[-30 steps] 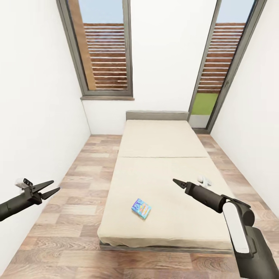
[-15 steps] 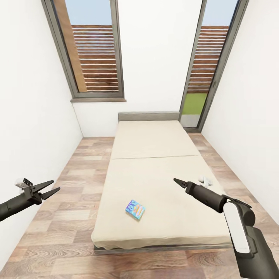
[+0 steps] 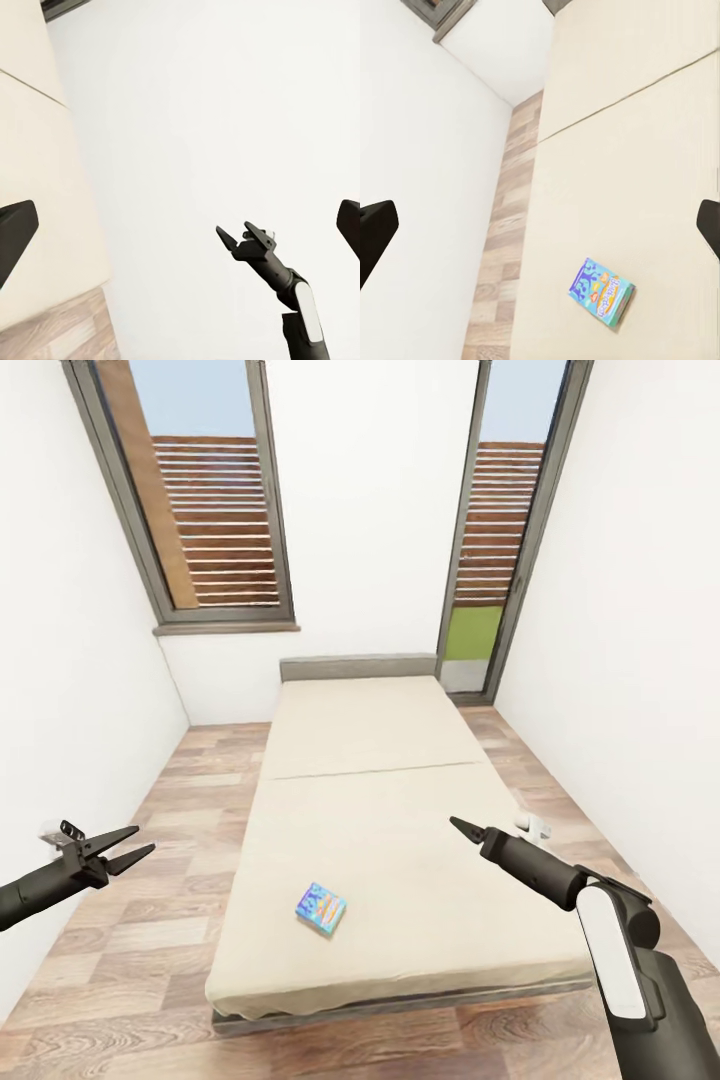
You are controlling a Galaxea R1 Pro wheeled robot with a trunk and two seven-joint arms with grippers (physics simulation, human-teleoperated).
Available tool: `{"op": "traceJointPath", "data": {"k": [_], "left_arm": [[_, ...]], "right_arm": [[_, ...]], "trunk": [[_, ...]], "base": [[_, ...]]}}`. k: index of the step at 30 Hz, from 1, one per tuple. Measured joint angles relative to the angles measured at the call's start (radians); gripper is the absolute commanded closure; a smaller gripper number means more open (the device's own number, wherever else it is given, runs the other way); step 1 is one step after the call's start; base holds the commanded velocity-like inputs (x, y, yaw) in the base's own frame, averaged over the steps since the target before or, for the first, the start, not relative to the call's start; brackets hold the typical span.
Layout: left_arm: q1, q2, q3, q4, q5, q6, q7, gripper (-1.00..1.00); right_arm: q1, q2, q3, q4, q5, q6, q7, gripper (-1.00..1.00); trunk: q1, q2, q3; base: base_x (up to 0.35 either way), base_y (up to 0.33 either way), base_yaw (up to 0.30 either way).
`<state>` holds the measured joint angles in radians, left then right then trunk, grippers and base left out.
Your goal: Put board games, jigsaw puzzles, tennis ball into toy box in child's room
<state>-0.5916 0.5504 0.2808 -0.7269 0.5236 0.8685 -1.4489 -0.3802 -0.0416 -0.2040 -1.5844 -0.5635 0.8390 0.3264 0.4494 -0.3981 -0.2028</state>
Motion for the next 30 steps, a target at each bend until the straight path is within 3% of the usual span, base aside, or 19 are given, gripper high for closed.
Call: {"op": "traceJointPath", "data": {"k": [16, 30], "left_arm": [[0.0, 0.0, 0.0, 0.0, 0.0, 0.0, 0.0, -1.0], [0.0, 0.0, 0.001, 0.0, 0.0, 0.0, 0.001, -1.0]], "right_arm": [[0.002, 0.0, 0.0, 0.0, 0.0, -0.002, 0.001, -1.0], [0.002, 0.0, 0.0, 0.0, 0.002, -0.003, 0.001, -1.0]], "trunk": [[0.0, 0.0, 0.025], [0.0, 0.0, 0.047]], "base": [[0.0, -0.012, -0.079], [0.02, -0.186, -0.001]]}}
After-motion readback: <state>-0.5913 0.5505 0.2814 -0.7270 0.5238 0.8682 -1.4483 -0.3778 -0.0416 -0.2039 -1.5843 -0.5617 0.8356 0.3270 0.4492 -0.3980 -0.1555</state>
